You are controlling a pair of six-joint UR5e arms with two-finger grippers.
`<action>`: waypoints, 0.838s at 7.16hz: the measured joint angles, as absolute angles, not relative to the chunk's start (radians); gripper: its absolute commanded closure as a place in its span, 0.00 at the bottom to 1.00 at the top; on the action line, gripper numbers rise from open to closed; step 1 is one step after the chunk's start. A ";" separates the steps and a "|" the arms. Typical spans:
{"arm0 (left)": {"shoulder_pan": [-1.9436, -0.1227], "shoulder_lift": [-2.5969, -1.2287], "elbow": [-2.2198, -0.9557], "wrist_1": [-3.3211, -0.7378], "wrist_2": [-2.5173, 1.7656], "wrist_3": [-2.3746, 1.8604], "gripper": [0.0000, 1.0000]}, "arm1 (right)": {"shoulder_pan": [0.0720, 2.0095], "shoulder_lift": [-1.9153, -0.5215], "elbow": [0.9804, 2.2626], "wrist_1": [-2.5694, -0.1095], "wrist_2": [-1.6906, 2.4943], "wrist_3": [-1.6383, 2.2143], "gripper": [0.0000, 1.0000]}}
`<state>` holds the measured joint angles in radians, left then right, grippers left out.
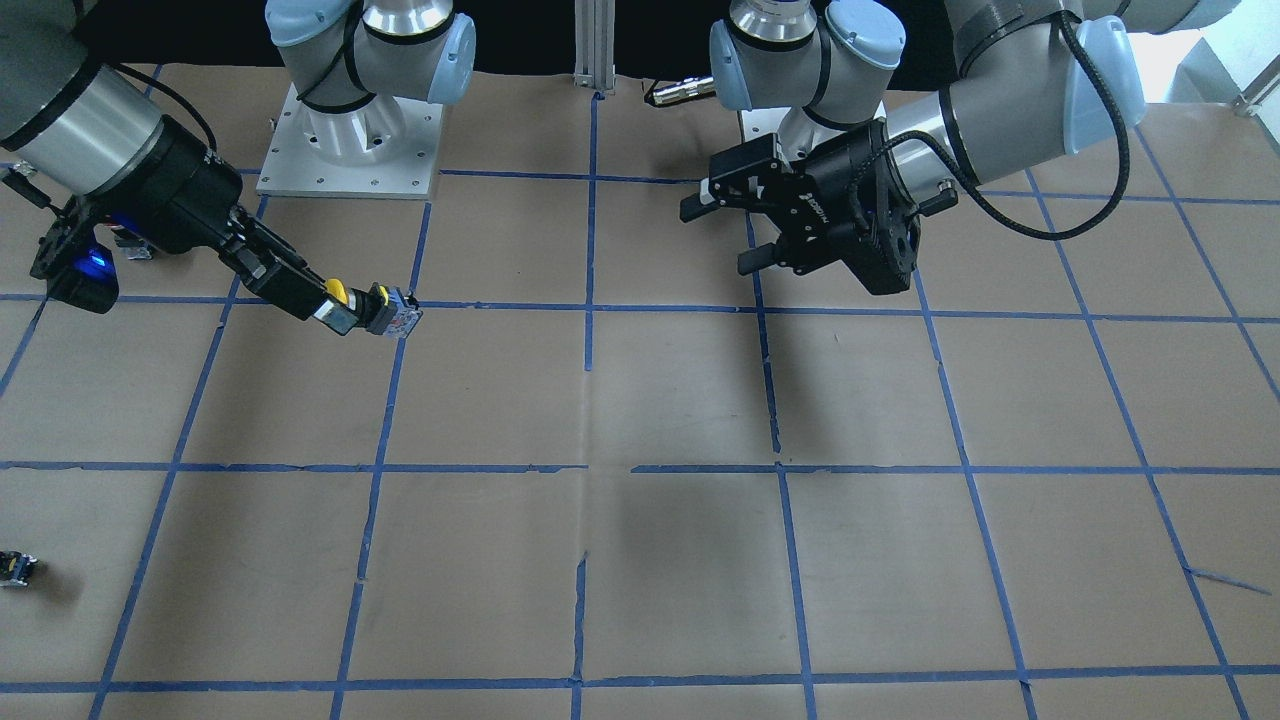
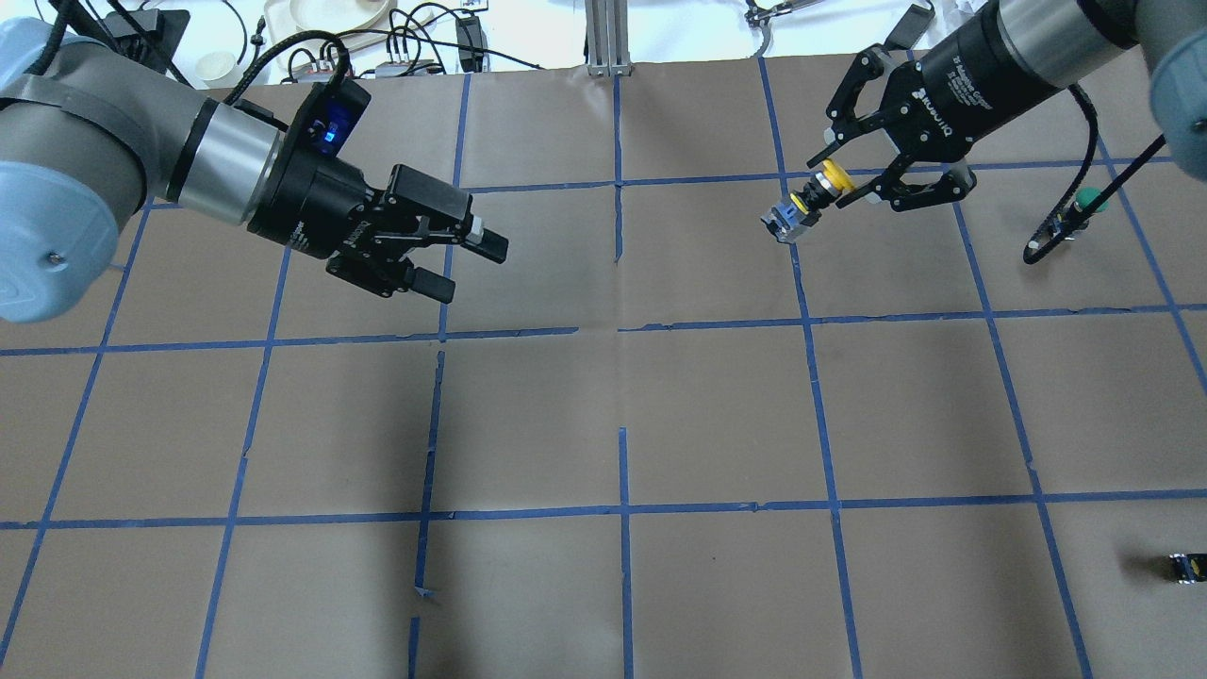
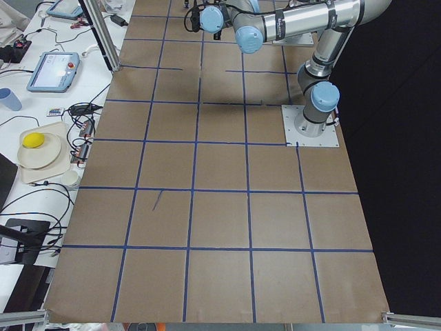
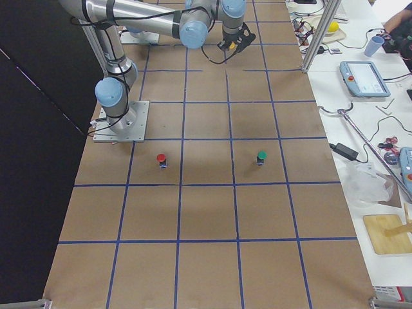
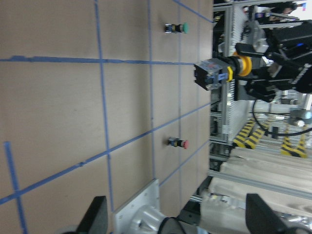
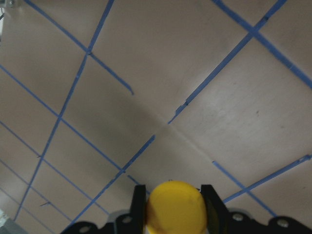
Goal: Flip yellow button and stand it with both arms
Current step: 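Open the left gripper and pull it back while the right gripper takes the button, then turn the yellow button cap-up with the right gripper and lower it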
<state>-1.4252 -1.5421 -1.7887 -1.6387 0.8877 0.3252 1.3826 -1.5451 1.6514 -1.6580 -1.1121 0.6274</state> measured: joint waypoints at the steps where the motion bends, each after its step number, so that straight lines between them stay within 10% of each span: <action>1: -1.425 -1.543 -1.771 -1.614 1.057 0.305 0.01 | 1.382 -1.539 1.656 -1.660 -1.229 0.592 0.84; 6: -1.469 -1.588 -1.533 -1.636 1.610 0.210 0.01 | 1.292 -1.523 1.822 -1.778 -1.734 0.602 0.84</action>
<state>-1.4690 -1.5883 -1.5326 -1.6362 1.6097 0.2097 1.2920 -1.5230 1.8220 -1.7779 -1.7338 0.6019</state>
